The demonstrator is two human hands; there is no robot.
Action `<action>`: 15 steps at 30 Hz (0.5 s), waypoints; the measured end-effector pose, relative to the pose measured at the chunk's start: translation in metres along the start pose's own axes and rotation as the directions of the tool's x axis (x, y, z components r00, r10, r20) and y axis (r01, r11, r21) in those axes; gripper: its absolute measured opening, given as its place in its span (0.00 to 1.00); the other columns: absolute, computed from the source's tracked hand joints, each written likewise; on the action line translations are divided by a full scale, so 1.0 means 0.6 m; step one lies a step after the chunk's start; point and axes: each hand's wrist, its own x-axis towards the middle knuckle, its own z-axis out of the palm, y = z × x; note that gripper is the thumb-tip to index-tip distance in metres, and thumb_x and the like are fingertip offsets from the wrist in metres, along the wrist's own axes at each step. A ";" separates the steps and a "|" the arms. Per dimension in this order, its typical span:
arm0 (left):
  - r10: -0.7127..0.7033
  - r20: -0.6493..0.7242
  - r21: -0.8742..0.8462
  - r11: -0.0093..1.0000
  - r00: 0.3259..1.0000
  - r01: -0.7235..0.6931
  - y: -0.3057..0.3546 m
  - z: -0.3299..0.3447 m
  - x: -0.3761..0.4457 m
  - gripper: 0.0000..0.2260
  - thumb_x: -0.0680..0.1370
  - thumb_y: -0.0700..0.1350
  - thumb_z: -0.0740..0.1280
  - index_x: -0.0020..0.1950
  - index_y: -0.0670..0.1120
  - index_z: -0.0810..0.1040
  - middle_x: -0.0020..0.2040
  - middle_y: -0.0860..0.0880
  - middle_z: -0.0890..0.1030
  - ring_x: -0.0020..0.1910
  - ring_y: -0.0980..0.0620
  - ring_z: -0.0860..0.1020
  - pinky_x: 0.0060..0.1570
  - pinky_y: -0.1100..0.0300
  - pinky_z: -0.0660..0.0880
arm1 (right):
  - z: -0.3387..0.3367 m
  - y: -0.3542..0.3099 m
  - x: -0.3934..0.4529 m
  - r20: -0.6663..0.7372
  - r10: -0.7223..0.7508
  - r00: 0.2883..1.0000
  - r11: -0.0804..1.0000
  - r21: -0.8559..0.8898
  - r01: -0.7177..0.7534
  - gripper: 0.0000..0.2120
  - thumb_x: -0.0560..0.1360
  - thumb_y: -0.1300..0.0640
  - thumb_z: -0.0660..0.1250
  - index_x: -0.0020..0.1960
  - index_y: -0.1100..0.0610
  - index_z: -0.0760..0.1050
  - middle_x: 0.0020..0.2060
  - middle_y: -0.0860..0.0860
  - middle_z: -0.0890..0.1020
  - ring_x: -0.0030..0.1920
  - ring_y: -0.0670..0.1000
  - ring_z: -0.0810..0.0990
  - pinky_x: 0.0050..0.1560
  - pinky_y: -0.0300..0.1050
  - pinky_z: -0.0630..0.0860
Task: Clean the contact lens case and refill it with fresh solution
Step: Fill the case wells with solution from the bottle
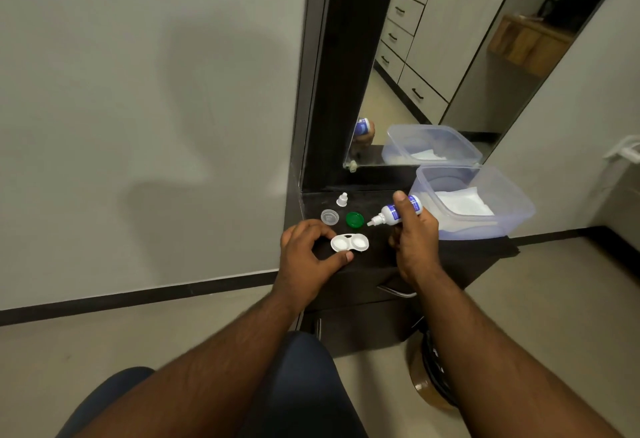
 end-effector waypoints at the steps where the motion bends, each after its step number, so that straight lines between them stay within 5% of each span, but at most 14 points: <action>1: 0.001 -0.006 0.000 1.000 1.000 -0.001 -0.001 0.001 0.000 0.18 0.64 0.59 0.72 0.47 0.50 0.81 0.51 0.59 0.75 0.56 0.74 0.64 0.57 0.55 0.68 | -0.001 0.003 0.001 -0.003 -0.007 1.000 1.000 -0.003 0.007 0.11 0.74 0.46 0.67 0.39 0.53 0.75 0.30 0.51 0.76 0.31 0.48 0.72 0.33 0.44 0.69; 15: 0.000 -0.001 0.029 1.000 1.000 0.000 -0.004 0.001 0.000 0.15 0.65 0.56 0.74 0.47 0.50 0.80 0.50 0.62 0.75 0.55 0.72 0.66 0.56 0.64 0.65 | -0.001 0.021 0.018 0.073 -0.093 0.993 0.989 -0.107 0.100 0.10 0.73 0.47 0.68 0.40 0.53 0.75 0.36 0.53 0.80 0.37 0.48 0.75 0.39 0.42 0.73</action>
